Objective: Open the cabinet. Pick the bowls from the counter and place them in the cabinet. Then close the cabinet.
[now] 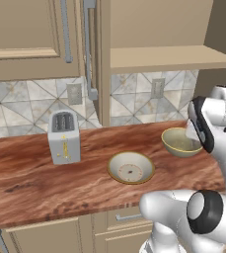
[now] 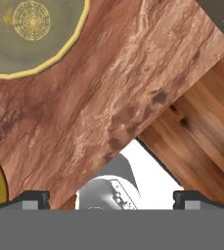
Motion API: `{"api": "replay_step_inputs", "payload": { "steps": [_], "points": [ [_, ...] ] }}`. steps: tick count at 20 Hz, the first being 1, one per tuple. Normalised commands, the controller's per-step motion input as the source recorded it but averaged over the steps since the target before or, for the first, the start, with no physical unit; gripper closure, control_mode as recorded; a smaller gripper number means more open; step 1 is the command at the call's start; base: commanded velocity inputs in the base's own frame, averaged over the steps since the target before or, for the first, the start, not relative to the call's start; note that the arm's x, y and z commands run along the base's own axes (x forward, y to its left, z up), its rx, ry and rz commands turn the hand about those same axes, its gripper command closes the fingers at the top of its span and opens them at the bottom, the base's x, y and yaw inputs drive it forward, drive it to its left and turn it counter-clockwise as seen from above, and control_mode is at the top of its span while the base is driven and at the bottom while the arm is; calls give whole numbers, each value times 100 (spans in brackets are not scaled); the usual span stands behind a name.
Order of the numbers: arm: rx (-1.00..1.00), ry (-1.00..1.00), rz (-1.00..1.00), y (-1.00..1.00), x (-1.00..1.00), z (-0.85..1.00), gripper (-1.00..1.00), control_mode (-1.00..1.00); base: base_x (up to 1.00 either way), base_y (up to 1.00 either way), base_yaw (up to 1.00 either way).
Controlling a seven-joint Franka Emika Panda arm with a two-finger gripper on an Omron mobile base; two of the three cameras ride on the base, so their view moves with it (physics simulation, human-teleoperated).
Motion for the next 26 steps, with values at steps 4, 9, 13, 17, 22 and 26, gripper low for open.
{"api": "replay_step_inputs", "payload": {
  "steps": [4,9,13,17,22,26],
  "points": [
    [0,0,0,-12,53,-19,-100,-100,0,0,0],
    [0,0,-1,-32,40,-18,-100,-100,0,0,0],
    [0,0,-1,-38,30,-19,-100,-100,0,0,0],
    [0,0,-3,-28,31,-29,-100,-100,0,0,0],
    [0,0,-2,-20,29,-36,-100,-100,0,0,0],
    [1,0,-2,-29,10,-17,-100,-100,0,0,0]
  ]
}}
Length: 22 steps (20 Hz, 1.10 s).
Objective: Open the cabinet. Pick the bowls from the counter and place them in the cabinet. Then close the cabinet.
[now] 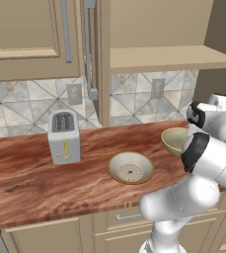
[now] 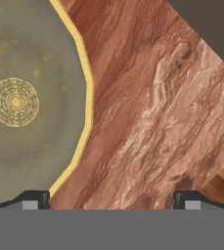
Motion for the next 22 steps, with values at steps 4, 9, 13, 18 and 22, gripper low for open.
{"api": "replay_step_inputs", "payload": {
  "steps": [4,9,13,18,22],
  "points": [
    [0,0,-5,-21,15,-12,-100,-100,0,0,0],
    [0,3,-5,-6,22,-15,-100,-100,0,0,0],
    [0,1,-3,0,22,-14,-100,-100,0,0,0],
    [0,0,-2,0,17,-17,-100,-100,0,0,0],
    [0,0,-2,0,13,-25,-100,-100,0,0,0]
  ]
}}
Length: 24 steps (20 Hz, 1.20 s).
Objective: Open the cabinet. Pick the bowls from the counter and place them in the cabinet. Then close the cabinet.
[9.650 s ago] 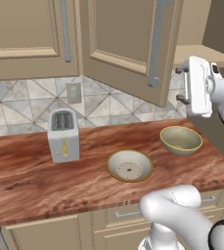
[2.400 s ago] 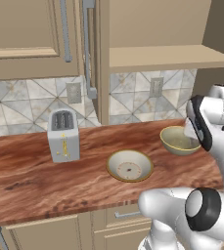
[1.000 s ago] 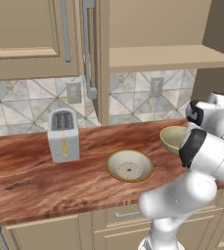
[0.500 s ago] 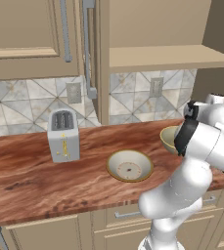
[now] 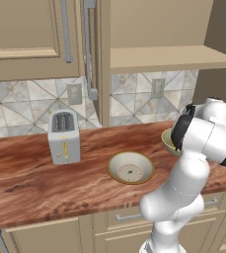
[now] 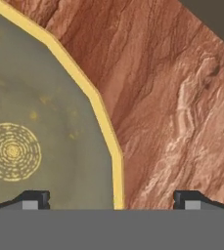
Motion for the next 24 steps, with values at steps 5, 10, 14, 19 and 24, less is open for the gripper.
{"api": "replay_step_inputs", "payload": {
  "steps": [5,10,14,19,24],
  "points": [
    [0,0,-2,2,15,-27,-100,-100,0,0,0],
    [0,0,-3,0,9,-27,-100,-100,0,0,0],
    [0,0,-4,2,0,-23,100,-100,0,0,0],
    [0,0,-7,0,0,-13,100,-100,0,0,0],
    [0,-2,-16,0,0,-8,100,-100,0,0,0]
  ]
}}
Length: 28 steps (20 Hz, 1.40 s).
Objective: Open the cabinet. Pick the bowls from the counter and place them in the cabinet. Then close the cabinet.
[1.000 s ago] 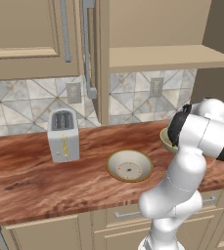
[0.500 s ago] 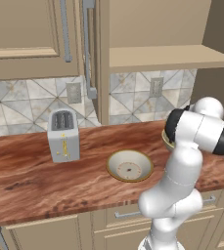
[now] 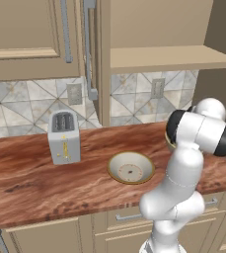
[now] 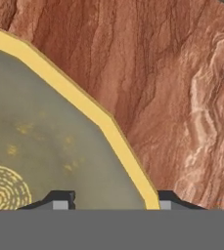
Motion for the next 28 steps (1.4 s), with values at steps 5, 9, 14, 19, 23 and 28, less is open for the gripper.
{"api": "replay_step_inputs", "payload": {
  "steps": [5,9,14,19,23,28],
  "points": [
    [5,-5,-44,-10,-38,30,100,-100,0,0,0],
    [8,-3,-50,-3,-58,81,100,-100,0,0,0],
    [6,6,-15,14,-74,74,100,-100,0,0,0],
    [-2,1,27,13,-99,66,100,-100,0,0,0],
    [-14,-5,32,24,-100,69,100,-100,0,0,0],
    [-12,-15,20,15,-100,69,100,-100,0,0,0]
  ]
}}
